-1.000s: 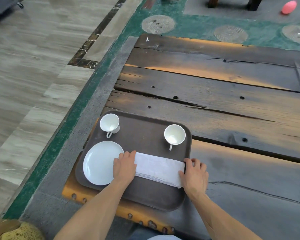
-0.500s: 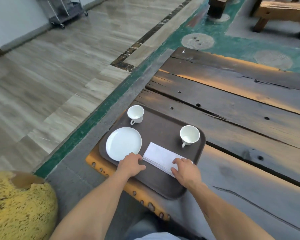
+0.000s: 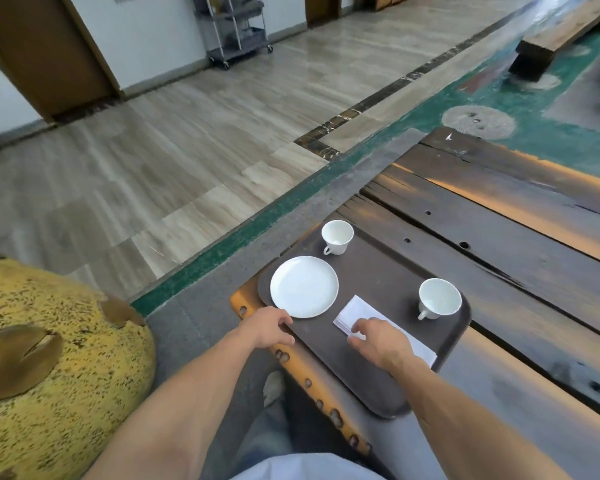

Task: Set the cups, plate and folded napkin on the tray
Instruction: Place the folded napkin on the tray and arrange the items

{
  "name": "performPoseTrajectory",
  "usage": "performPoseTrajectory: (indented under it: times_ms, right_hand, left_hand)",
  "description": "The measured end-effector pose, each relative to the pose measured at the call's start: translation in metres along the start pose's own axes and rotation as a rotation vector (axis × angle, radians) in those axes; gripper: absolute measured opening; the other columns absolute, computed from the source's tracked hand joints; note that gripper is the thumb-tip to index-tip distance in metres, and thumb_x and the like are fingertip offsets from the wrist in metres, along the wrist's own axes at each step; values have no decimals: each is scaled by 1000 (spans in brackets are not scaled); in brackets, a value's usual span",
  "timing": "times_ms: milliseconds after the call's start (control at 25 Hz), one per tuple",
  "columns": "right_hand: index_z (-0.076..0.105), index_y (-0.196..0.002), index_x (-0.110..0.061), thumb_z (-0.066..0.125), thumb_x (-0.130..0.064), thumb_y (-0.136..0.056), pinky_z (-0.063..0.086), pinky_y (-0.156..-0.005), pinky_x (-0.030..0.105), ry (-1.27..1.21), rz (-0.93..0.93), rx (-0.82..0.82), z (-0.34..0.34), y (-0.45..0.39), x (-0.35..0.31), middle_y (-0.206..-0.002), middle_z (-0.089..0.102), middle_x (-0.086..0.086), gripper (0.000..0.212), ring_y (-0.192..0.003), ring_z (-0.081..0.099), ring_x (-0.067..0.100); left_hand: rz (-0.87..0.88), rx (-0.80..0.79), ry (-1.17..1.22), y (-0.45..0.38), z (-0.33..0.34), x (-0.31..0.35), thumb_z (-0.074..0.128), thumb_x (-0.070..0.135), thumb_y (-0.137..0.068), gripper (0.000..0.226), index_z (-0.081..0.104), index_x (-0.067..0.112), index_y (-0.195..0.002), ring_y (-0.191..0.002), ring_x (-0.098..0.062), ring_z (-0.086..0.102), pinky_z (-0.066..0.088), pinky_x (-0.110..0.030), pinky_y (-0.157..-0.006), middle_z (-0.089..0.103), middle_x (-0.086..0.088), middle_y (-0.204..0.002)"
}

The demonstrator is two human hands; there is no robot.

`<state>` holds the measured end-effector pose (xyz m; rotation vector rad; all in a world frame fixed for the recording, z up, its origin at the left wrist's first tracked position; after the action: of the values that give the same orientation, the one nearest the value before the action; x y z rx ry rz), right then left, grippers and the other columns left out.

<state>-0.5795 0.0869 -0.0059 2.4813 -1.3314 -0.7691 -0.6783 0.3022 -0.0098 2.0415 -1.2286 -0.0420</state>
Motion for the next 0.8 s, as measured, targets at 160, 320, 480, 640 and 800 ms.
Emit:
performPoseTrajectory:
  times_ms: [160, 320, 480, 640, 800]
  right_hand:
    - [55, -130, -28, 44, -45, -96, 48, -93, 33, -6, 34, -25, -2, -22, -10, -129, 61, -4, 39, -117, 57, 19]
    - [58, -126, -29, 47, -45, -94, 48, -88, 31, -68, 130, -31, -2, -46, -14, -124, 64, -6, 37, -113, 59, 18]
    - [60, -119, -31, 48, -44, -92, 48, -83, 32, -117, 244, -44, -4, -73, -13, -120, 64, -7, 33, -109, 60, 19]
    - [61, -110, -29, 47, -42, -89, 45, -72, 31, -147, 338, -71, -8, -100, -14, -110, 66, -8, 28, -98, 61, 18]
    - [59, -115, -30, 47, -42, -87, 44, -74, 31, -191, 424, -116, -10, -117, -15, -113, 65, -8, 32, -101, 61, 18]
  left_hand:
    - [26, -40, 16, -24, -17, -11, 76, 42, -79, 57, 59, 23, -129, -120, -18, 55, 46, -31, -97, 57, -1, -134]
    - [97, -111, -85, -63, -38, -7, 74, 44, -78, 56, 58, 27, -129, -114, -18, 56, 47, -33, -97, 58, 3, -131]
    - [189, -180, -141, -110, -66, 5, 74, 40, -81, 55, 57, 26, -131, -113, -18, 56, 46, -33, -97, 57, 2, -131]
    - [278, -231, -204, -155, -90, 19, 75, 38, -81, 55, 57, 24, -132, -114, -19, 57, 45, -30, -97, 57, 1, -132]
    - [338, -282, -279, -190, -105, 29, 75, 36, -81, 55, 58, 23, -130, -114, -20, 58, 45, -29, -94, 59, -1, -130]
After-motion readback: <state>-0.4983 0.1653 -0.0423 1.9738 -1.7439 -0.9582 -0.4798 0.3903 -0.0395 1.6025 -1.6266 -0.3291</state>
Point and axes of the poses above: each hand's wrist, its own y-axis away from the middle knuckle, its own z-axis out of the palm, x = y × z, the point moved 9 cm from there along -y, towards the middle knuckle
